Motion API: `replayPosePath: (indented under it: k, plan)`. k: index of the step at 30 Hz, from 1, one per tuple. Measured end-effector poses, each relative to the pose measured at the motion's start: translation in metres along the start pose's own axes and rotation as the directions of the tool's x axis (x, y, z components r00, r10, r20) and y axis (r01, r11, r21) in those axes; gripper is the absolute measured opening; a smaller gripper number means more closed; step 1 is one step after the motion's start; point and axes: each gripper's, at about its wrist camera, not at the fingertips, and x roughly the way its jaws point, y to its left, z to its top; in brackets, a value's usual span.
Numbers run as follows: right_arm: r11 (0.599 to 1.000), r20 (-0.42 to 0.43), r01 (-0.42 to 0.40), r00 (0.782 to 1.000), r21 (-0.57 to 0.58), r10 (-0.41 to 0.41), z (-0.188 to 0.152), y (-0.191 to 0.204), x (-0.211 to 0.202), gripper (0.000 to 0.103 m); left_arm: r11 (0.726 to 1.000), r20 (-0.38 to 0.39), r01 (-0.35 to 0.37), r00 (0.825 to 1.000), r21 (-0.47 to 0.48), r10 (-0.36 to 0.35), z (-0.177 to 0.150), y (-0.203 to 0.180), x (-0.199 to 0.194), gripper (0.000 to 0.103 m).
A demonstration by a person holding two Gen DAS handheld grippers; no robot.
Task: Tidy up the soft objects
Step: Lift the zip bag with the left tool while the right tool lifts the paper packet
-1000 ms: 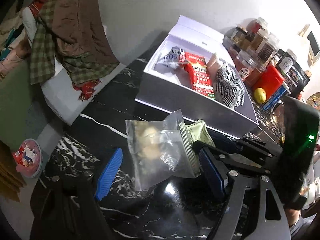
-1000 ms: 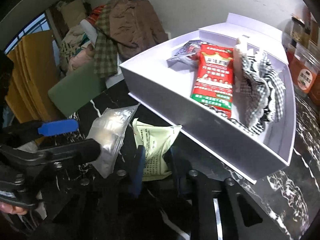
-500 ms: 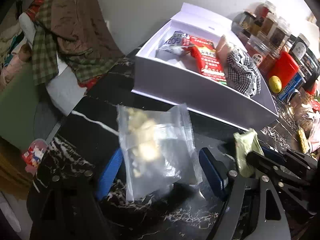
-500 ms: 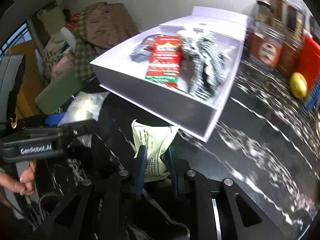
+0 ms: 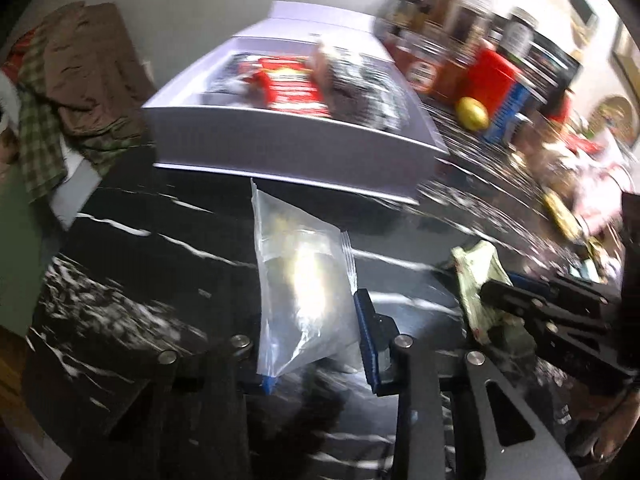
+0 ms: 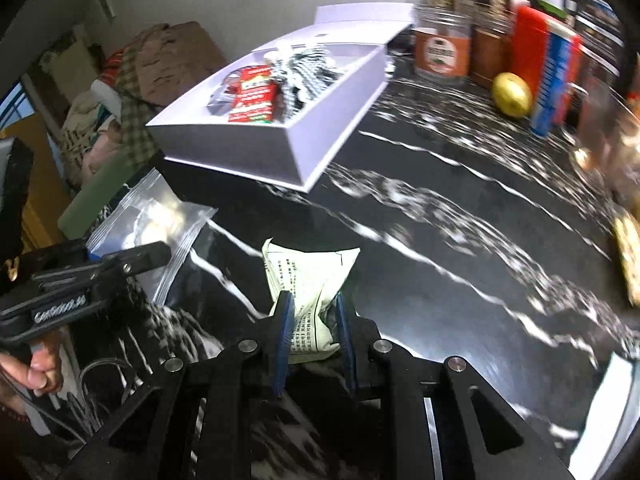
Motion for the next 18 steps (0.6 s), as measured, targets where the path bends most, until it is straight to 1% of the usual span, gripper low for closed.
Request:
replayPosePath:
  k: [2,7,11,14,15,16,17,18]
  plan:
    - [1.000,-0.004,0.004,1.000,0.010,-0.004,-0.007,-0.006,-0.006,0.022,0.999,-0.013,0.032,0.999,0.032,-0.032,-0.008,-0.016,-0.003,0.032]
    - [1.000,-0.011,0.018,1.000,0.023,-0.018,-0.028,-0.017,-0.021,0.022,0.993,-0.044,0.092,0.995,0.068,-0.089,-0.026,-0.043,-0.007,0.032]
    - [0.998,-0.005,0.019,1.000,0.056,-0.019,-0.038,-0.028,-0.029,0.022,0.990,-0.060,0.111,0.993,0.085,-0.106,-0.035,-0.056,-0.009,0.032]
    - [0.996,0.009,0.016,1.000,0.092,-0.017,-0.042,-0.032,-0.033,0.023,0.990,-0.065,0.111,0.992,0.088,-0.106,-0.038,-0.059,-0.010,0.032]
    - [0.995,0.013,0.016,1.000,0.098,-0.018,-0.042,-0.033,-0.033,0.033,0.990,-0.066,0.109,0.992,0.087,-0.104,-0.039,-0.059,-0.010,0.032]
    - [0.995,0.019,0.021,1.000,0.102,-0.023,-0.042,-0.033,-0.033,0.050,0.991,-0.068,0.108,0.992,0.086,-0.102,-0.040,-0.059,-0.010,0.032]
    - [0.994,0.025,0.026,0.999,0.102,-0.029,-0.043,-0.033,-0.032,0.059,0.991,-0.071,0.106,0.992,0.081,-0.100,-0.041,-0.059,-0.009,0.032]
    - [0.995,0.034,0.026,0.999,0.100,-0.029,-0.042,-0.031,-0.032,0.070,0.991,-0.077,0.108,0.992,0.076,-0.102,-0.041,-0.058,-0.008,0.032]
